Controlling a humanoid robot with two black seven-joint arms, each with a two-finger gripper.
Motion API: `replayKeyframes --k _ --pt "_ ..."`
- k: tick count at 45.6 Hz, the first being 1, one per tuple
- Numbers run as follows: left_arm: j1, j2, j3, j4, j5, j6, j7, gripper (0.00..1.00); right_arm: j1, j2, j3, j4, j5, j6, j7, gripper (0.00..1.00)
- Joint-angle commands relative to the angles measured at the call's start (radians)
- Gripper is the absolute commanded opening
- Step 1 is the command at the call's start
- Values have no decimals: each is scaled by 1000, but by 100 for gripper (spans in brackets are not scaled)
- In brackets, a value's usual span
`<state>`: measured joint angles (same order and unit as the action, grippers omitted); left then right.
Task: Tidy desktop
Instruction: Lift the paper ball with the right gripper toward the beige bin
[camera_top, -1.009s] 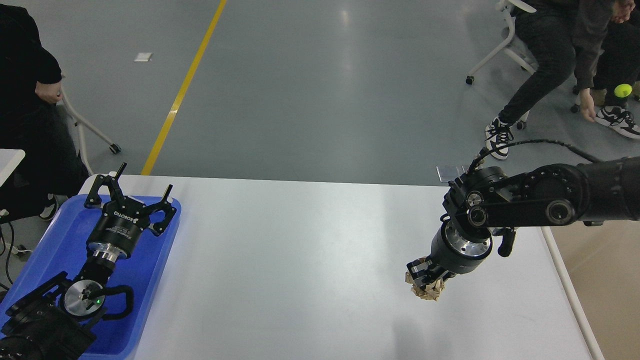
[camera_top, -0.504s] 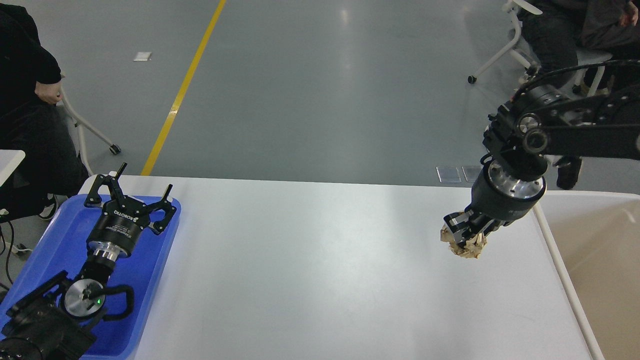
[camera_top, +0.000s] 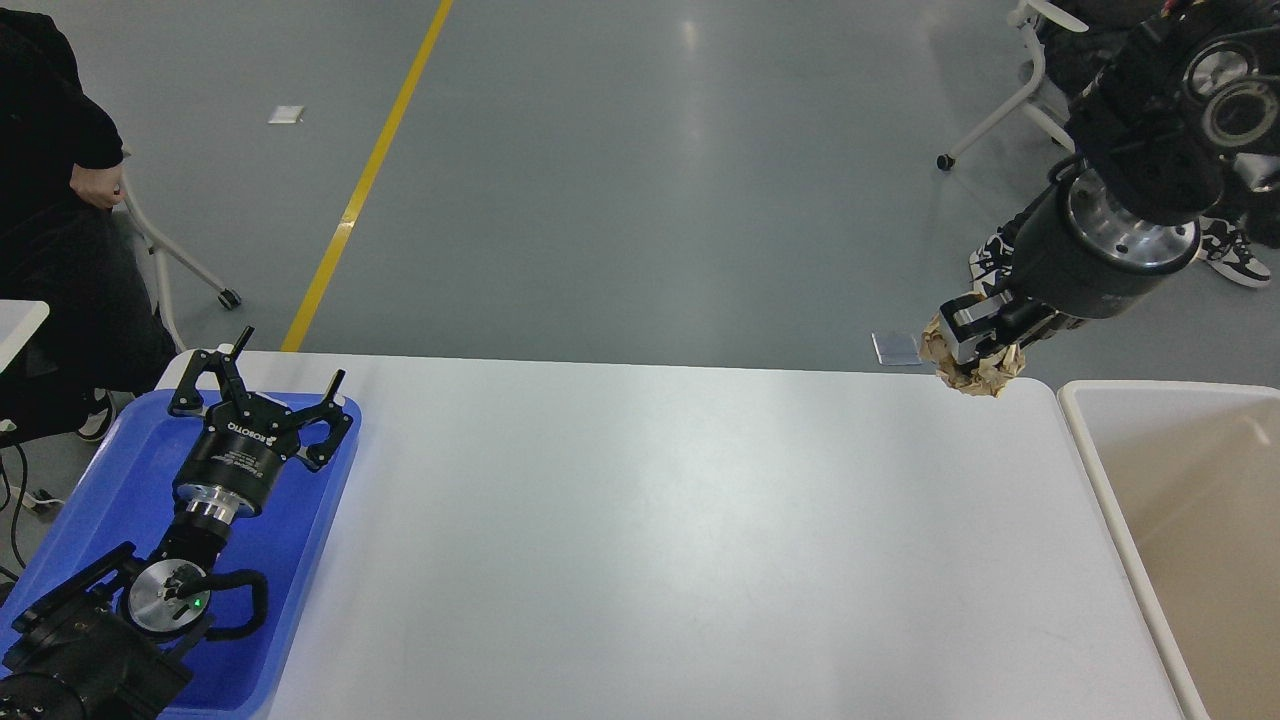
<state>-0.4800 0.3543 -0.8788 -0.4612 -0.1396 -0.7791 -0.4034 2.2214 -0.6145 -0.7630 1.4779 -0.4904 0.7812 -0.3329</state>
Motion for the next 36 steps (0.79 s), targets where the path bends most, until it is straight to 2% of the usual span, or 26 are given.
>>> replayKeyframes --k 1,10,16,36 --pt "0 0 0 0 0 0 0 99 21 -8 1 -1 0 4 -2 0" --pt "0 0 0 0 0 0 0 99 7 -17 -15 -5 -19 4 -9 0" --pt "0 0 0 0 0 0 0 99 -6 -44 -70 -13 -43 4 -31 0" --pt "1 2 0 1 0 0 0 99 -19 -142 -472 -80 -51 4 -31 0"
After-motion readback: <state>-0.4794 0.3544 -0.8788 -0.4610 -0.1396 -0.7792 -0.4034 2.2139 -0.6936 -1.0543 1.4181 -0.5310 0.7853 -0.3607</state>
